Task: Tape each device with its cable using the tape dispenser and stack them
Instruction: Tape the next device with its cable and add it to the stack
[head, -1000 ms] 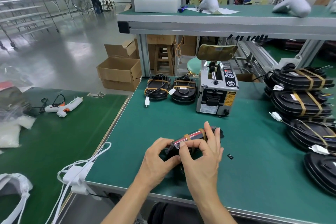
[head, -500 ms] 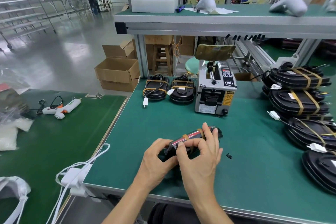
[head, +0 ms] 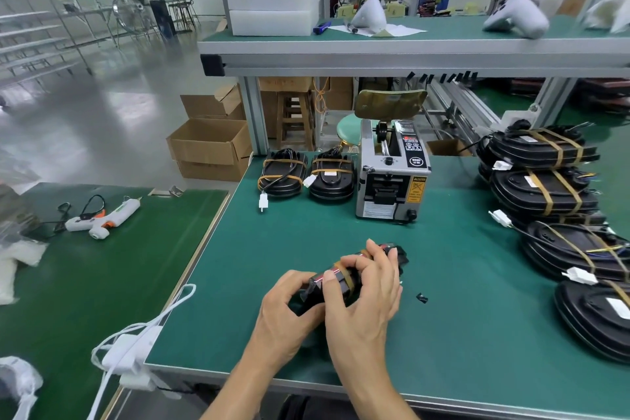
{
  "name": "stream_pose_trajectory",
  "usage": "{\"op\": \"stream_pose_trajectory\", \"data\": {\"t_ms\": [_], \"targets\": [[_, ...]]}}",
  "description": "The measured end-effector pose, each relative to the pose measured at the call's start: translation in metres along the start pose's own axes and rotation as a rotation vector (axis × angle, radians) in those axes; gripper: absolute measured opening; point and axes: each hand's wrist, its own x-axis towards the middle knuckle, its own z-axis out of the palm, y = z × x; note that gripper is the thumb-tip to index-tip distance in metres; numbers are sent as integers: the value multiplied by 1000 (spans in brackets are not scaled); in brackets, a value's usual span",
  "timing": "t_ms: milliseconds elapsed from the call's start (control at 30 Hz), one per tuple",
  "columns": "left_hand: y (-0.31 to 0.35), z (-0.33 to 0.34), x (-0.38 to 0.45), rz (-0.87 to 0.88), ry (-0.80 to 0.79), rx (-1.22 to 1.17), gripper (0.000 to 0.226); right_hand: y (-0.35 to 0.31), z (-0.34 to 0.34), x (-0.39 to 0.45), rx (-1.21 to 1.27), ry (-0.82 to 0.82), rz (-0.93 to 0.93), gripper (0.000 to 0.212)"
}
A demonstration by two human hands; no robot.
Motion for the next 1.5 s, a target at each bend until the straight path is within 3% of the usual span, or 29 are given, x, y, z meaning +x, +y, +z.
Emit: {"op": "stream_pose_trajectory", "data": {"t_ms": [267,433,500,633,833,967,1267,1500], "targets": [[2,-1,0,16,-6,-2,34,-8,-5,13,0,97,9,24],[6,-2,-1,19,14,-34,53,-19,-29,63,10,148,-57,14],[8,-2,-2,16,17,-40,55,-20,-33,101,-53,96,57,15],[11,-3,-2,15,16,-39,53,-12,-27,168,-258,-149,346,40],[13,-4,-2,15,10,-27,52,7,-8,196,-357,-218,372,51],[13,-4,-2,7,6,-34,53,14,0,201,-367,-229,366,43],[13,-4,-2,-2,0,-37,52,29,10,210,-26,-108,447,50],[12,-4,-2,0,-4,-36,51,35,16,225,179,93,581,18]]}}
